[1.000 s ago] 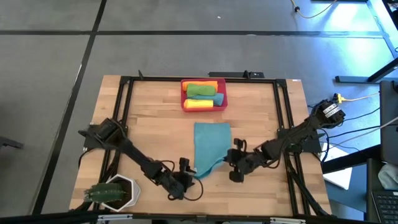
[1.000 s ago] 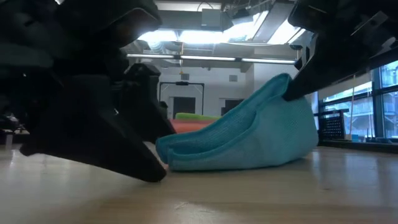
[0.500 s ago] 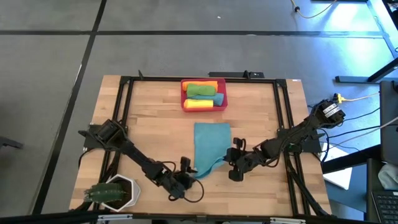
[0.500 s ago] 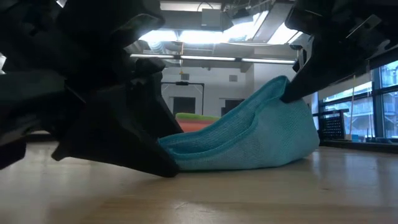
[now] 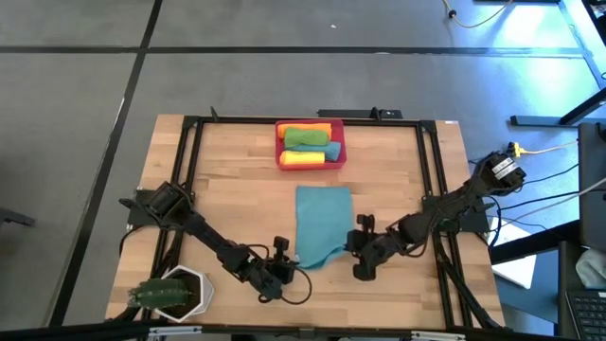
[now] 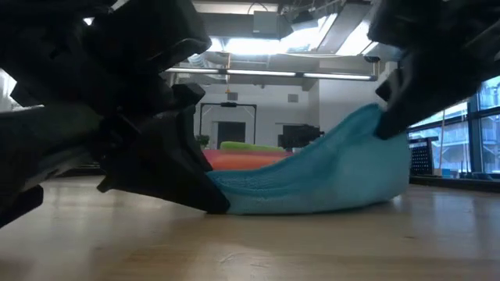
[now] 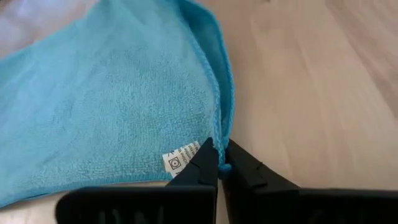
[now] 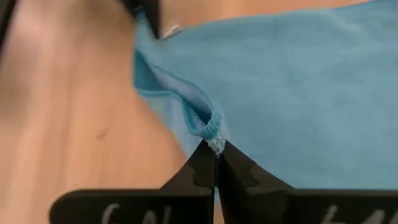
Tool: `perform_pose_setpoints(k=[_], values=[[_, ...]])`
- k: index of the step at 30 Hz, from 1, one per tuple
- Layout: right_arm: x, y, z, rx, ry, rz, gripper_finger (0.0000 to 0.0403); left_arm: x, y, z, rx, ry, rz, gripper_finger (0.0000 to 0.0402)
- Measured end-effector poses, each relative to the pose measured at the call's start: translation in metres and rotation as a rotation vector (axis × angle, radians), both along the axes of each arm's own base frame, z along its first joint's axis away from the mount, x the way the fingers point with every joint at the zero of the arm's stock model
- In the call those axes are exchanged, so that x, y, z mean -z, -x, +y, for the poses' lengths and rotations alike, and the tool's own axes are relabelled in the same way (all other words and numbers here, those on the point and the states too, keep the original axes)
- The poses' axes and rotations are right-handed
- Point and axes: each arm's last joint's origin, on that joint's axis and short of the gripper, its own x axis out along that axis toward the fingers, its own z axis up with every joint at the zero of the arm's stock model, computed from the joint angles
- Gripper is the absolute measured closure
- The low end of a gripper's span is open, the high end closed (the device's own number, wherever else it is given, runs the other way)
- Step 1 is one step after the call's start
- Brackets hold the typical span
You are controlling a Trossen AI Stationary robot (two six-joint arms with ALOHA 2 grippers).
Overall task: Roll microfiber towels into tight, uniform cylinder then place into a basket
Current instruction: Roll the blue microfiber cloth
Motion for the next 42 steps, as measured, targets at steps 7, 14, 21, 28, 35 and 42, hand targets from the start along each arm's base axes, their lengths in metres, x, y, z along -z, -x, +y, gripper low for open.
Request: perform_pose_setpoints(k=[7,14,21,28,35,42], values=[[-0.003,0.014,0.030,-0.066,-0.112,-0.029,0.0398,-0.015,0.011,-0.017,0.041,0.123,-0.023,0.0401],[-0.010,0.021,0.048,-0.091,-0.154,-0.115,0.0398,-0.062,0.026,-0.024,0.077,0.167,-0.091,0.0401],[-0.011,0.012,0.035,0.010,-0.075,-0.132,0.0398,-0.089,0.030,0.002,-0.001,0.106,-0.069,0.0401],[-0.007,0.009,0.020,0.120,0.006,-0.122,0.0398,-0.091,0.019,0.032,-0.050,0.139,0.003,0.0401],[-0.015,0.011,0.030,0.097,0.002,-0.146,0.0398,-0.092,0.021,0.025,-0.032,0.191,0.001,0.0401],[-0.036,0.008,0.048,0.066,-0.037,-0.204,0.0398,-0.111,0.022,0.003,0.008,0.252,-0.050,0.0402]])
